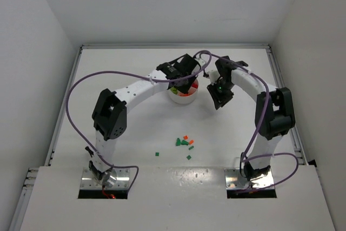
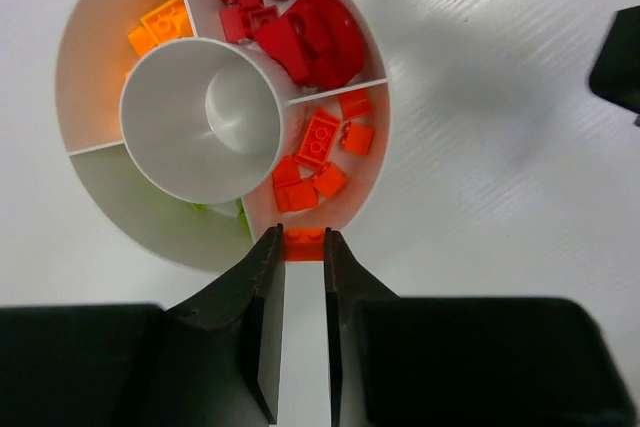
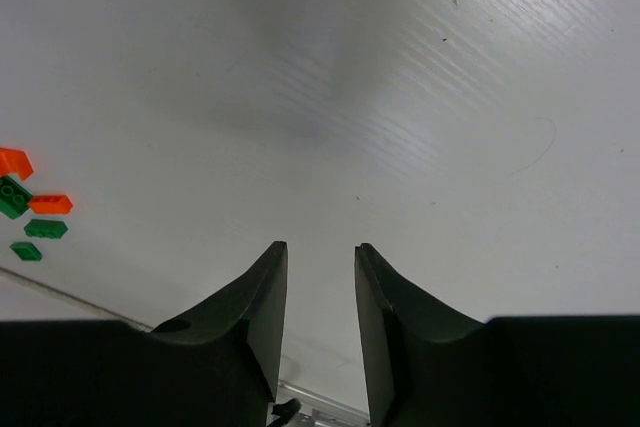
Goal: Sort the legos into containers by color
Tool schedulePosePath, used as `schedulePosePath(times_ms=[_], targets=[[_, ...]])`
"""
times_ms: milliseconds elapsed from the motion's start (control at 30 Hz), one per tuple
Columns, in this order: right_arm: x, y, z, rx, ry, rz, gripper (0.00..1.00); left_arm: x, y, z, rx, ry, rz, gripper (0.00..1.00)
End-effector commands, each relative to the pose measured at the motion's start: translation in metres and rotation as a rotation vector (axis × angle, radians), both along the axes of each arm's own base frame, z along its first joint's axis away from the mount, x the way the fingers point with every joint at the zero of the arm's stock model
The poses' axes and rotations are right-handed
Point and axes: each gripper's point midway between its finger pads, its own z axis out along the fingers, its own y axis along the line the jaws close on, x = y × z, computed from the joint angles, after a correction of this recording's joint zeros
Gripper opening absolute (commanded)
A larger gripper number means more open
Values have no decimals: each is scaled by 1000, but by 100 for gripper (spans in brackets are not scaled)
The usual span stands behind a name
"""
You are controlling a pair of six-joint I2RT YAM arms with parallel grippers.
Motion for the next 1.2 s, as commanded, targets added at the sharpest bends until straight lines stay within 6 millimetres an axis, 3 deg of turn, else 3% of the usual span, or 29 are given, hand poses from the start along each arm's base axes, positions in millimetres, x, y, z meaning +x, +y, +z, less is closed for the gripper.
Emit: schedulePosePath(times_ms=[0, 133, 433, 867, 1033, 1100, 1167], targets=[[11, -6, 13, -2, -41, -35, 34, 13, -2, 21, -62, -16, 39, 5], [12, -7, 14, 6, -39, -43, 39, 18, -2, 10, -50, 6, 42, 5], [12, -9, 14, 27, -34, -58, 41, 18, -2, 7, -44, 13, 43, 20], [-12, -5, 17, 122, -25, -27, 41, 23, 7, 6, -47, 30, 34, 41], [-12, -4, 18, 130, -37, -5, 40, 27, 13, 16, -67, 22, 34, 44], [-16, 1, 19, 150, -25, 21, 35, 24, 12, 31, -109, 18, 16, 42], [-18, 11, 28, 177, -56, 79, 34, 27, 20, 65, -171, -34, 19, 42]])
